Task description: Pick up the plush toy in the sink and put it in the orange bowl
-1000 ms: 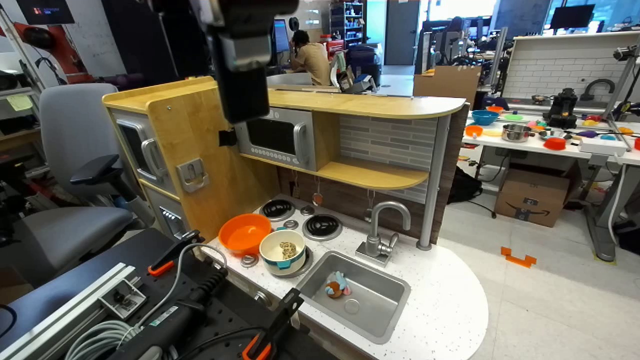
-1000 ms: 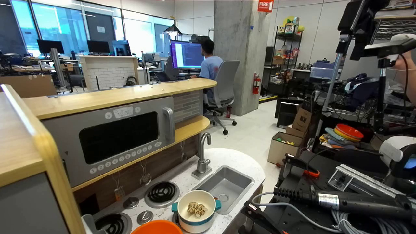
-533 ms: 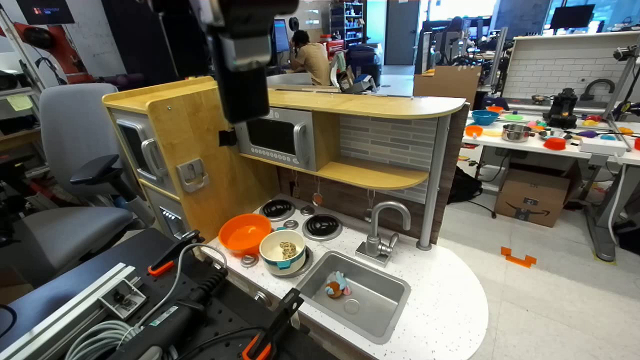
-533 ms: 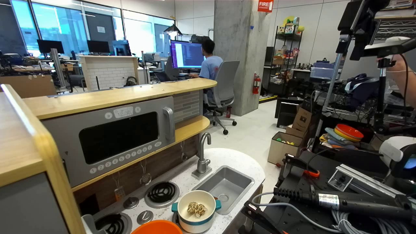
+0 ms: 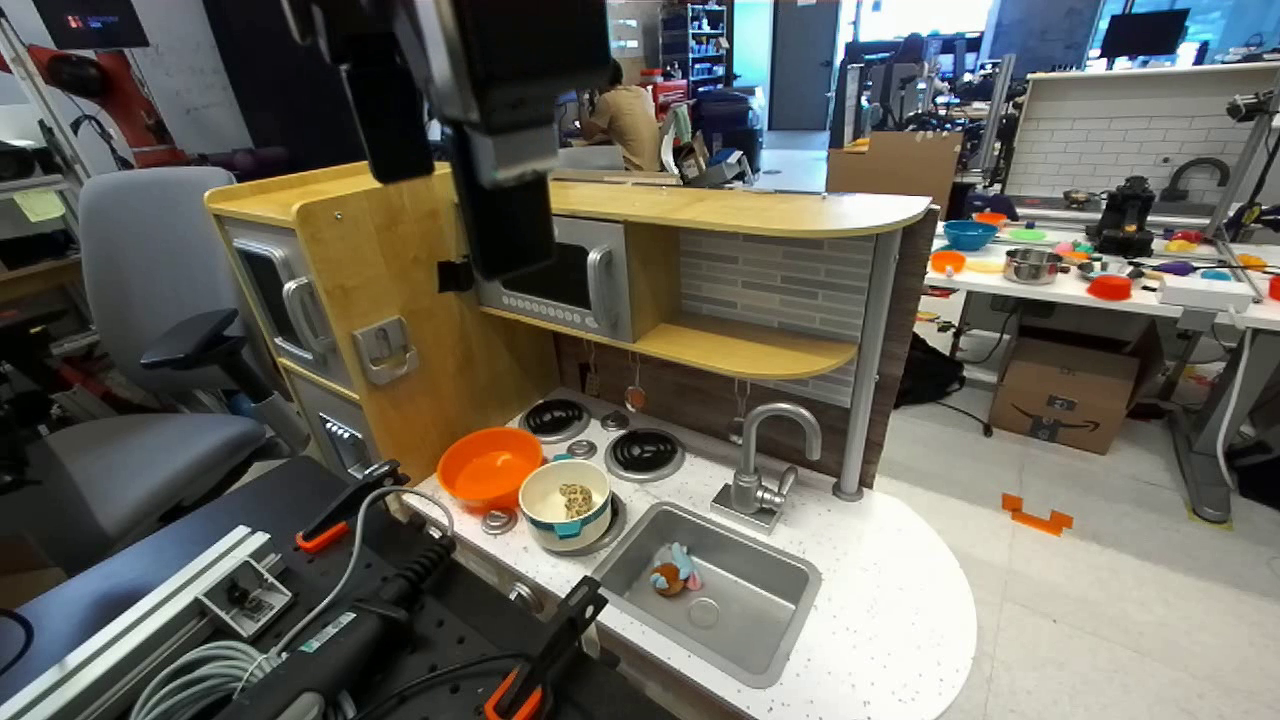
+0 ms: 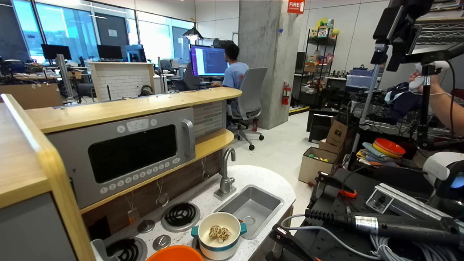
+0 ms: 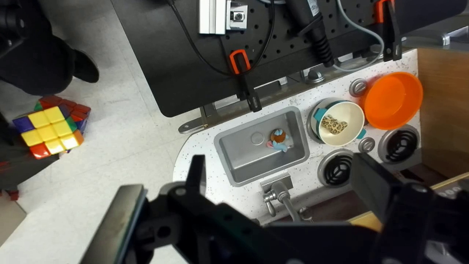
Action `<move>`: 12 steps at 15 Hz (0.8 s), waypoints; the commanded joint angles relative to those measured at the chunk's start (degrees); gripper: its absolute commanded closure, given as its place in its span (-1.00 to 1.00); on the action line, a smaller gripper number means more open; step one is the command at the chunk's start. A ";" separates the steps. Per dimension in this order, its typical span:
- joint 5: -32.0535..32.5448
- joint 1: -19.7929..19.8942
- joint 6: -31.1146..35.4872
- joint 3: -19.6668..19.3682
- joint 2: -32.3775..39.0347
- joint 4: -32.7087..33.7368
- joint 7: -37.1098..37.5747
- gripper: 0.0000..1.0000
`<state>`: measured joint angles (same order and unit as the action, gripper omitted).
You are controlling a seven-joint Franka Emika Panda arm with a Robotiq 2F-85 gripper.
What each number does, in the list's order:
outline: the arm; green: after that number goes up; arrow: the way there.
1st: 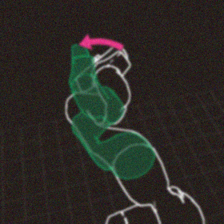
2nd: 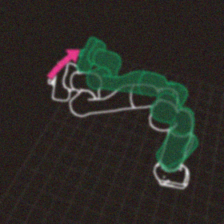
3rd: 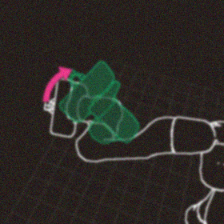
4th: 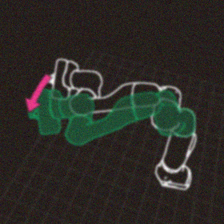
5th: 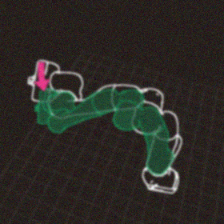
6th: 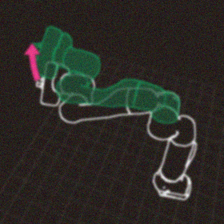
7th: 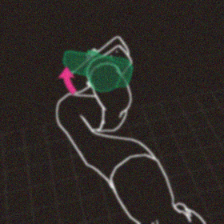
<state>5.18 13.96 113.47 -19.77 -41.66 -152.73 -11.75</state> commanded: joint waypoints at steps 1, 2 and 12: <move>-0.42 0.32 8.21 0.76 1.44 -3.43 0.28 -1.00; -0.54 0.06 10.81 0.66 2.10 -4.33 -0.12 -1.00; -0.95 -5.03 38.79 3.45 24.43 -6.84 -2.20 -1.00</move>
<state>5.18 10.78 144.49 -17.38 -25.63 -160.12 -12.09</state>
